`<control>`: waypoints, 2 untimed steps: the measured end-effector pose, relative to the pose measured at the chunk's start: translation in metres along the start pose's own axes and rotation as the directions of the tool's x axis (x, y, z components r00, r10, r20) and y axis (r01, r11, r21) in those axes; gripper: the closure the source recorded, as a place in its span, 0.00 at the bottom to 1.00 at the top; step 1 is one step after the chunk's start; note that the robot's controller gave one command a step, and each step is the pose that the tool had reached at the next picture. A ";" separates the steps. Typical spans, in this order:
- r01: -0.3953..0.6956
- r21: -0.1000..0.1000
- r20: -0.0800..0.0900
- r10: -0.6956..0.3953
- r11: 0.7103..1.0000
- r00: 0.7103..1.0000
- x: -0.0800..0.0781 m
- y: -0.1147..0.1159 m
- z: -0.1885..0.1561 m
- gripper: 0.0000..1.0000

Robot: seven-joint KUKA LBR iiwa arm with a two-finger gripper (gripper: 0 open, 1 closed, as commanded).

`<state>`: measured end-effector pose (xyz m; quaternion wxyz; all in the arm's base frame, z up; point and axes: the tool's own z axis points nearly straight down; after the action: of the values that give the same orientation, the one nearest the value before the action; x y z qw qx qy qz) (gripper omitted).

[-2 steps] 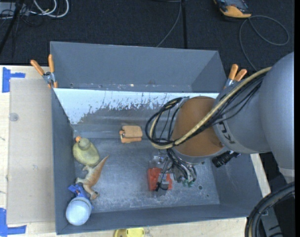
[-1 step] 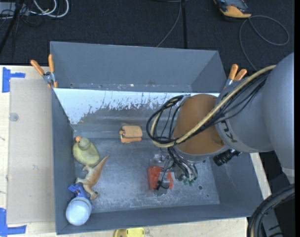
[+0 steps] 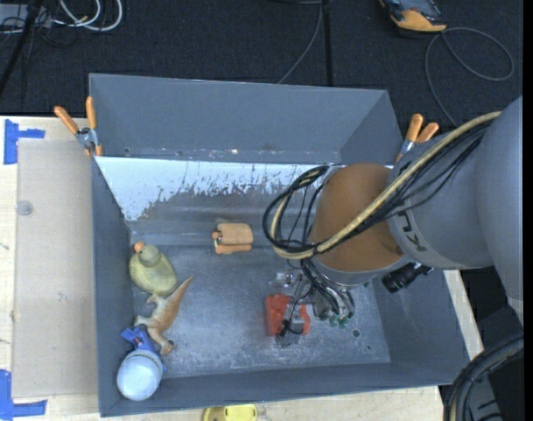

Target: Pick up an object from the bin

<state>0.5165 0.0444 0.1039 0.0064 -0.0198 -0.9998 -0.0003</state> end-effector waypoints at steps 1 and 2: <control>0.000 0.000 0.002 0.000 1.000 1.000 0.000 0.000 -0.015 1.00; 0.001 -0.001 0.003 -0.001 1.000 1.000 0.000 0.000 -0.025 1.00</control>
Offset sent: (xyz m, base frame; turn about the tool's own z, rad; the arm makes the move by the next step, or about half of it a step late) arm 0.0002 0.0000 0.0474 0.0000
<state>0.5173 0.0442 0.1287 0.0051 -0.0193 -0.9998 -0.0005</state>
